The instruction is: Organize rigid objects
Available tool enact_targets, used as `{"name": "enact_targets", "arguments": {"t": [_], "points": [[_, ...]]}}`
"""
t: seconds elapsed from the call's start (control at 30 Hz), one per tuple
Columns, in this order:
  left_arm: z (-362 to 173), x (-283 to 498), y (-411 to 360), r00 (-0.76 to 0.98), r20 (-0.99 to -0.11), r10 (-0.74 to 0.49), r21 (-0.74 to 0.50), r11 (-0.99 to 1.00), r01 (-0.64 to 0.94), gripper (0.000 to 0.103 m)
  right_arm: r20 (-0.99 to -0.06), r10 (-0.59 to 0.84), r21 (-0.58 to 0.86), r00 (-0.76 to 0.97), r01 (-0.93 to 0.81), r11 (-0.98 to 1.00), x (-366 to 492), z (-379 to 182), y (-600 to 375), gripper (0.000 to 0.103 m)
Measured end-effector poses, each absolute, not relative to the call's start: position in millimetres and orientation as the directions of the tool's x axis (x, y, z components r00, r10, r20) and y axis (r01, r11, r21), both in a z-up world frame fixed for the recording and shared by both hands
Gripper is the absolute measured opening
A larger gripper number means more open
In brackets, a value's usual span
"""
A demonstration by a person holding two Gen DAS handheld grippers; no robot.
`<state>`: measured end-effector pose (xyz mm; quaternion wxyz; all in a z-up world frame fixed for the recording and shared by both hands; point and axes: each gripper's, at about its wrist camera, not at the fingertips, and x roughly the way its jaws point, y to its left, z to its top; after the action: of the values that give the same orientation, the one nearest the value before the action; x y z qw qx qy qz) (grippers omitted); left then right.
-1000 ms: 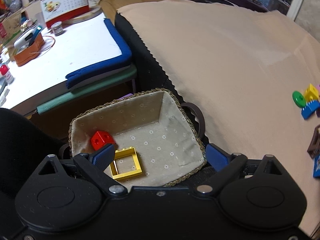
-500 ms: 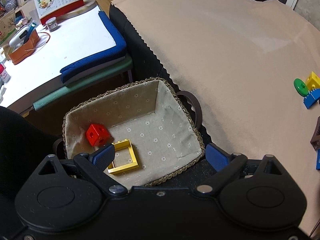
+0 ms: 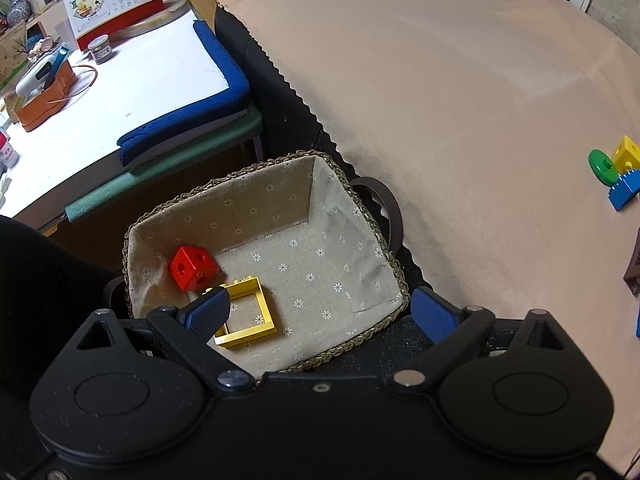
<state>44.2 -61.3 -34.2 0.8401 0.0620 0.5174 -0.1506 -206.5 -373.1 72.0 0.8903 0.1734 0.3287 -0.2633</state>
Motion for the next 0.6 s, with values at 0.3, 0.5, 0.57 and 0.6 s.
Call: {"name": "enact_targets", "arguments": {"t": [0.3, 0.5, 0.57, 0.6], "points": [[-24, 23, -70, 0.315, -0.826, -0.467, -0.276, 0.823, 0.496, 0.094, -0.715, -0.318, 0.003, 0.622, 0.458, 0.889, -167, 53, -315, 0.080], [-16, -6, -105, 0.315, -0.797, -0.516, -0.230, 0.741, 0.631, 0.094, -0.719, -0.473, -0.191, 0.510, 0.509, 0.839, -155, 33, -307, 0.042], [-15, -14, -118, 0.319, -0.795, -0.517, -0.191, 0.711, 0.676, 0.094, -0.725, -0.439, -0.116, 0.531, 0.534, 0.837, -163, 39, -324, 0.040], [-15, -19, -125, 0.320, -0.793, -0.518, -0.174, 0.697, 0.696, 0.094, -0.726, -0.424, -0.075, 0.542, 0.549, 0.832, -168, 43, -333, 0.039]]}}
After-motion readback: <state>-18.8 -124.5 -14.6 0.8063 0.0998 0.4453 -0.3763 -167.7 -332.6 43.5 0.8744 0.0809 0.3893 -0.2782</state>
